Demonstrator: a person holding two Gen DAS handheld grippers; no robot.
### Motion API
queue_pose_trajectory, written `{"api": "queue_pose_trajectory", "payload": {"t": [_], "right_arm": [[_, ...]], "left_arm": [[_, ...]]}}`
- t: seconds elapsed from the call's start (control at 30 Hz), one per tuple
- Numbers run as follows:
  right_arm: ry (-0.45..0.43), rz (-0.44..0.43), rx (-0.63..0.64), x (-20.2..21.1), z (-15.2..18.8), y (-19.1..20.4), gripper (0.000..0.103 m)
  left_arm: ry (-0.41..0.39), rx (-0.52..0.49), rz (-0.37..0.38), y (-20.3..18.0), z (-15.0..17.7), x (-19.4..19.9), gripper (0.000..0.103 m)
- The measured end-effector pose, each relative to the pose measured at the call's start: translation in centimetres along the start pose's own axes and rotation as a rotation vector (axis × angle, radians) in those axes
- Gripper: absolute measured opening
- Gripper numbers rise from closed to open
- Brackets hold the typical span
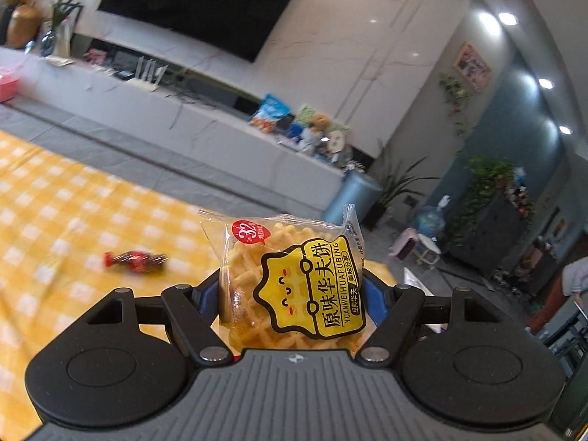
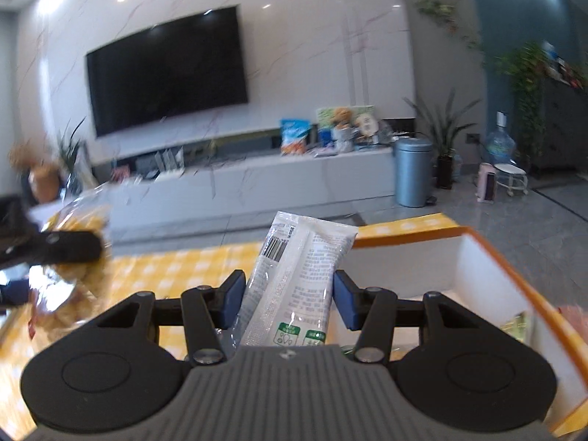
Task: Organize snacks
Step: 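Carry both bags over the orange box while the right gripper opens to drop the white bar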
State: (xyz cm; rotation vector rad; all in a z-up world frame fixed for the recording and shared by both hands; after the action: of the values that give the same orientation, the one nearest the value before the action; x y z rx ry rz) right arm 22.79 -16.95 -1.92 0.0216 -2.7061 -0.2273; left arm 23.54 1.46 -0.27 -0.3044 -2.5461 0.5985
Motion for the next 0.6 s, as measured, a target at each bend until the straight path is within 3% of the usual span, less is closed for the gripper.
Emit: {"api": "queue_pose_trajectory", "payload": {"t": [0.13,0.27,0.43,0.6], "right_arm": [[-0.024,0.066,-0.090,0.2,-2.1,-5.7,0.051],[0.043,0.079,-0.186,-1.9,-3.2,-11.0,0.051],[0.187,0.045,-0.295,-7.2,-1.5,-15.8,0.051],[0.297,-0.022,-0.394,-9.3,1.9,-16.6,0.051]], "left_arm": [[0.019,-0.009,0.043,-2.5,0.5,-2.3,0.086],[0.051,-0.009,0.103,-5.0,1.8,-4.3,0.086],[0.104,-0.036,0.124,-6.7,4.0,-6.3,0.086],[0.146,-0.080,0.103,-6.9,5.8,-7.8,0.086]]}}
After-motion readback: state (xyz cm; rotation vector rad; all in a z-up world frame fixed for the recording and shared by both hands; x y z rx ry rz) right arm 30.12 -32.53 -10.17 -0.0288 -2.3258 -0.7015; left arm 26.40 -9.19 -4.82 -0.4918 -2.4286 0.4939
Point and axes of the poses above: each gripper's, at about its wrist camera, not at the fingertips, and x roughly against the way its jaws point, y to its left, z to its underside, the point moved 10 cm from there along -x, roughly the way its jaws point, and after that the axes turned 1 degree about -z, right-handed, at the moved point
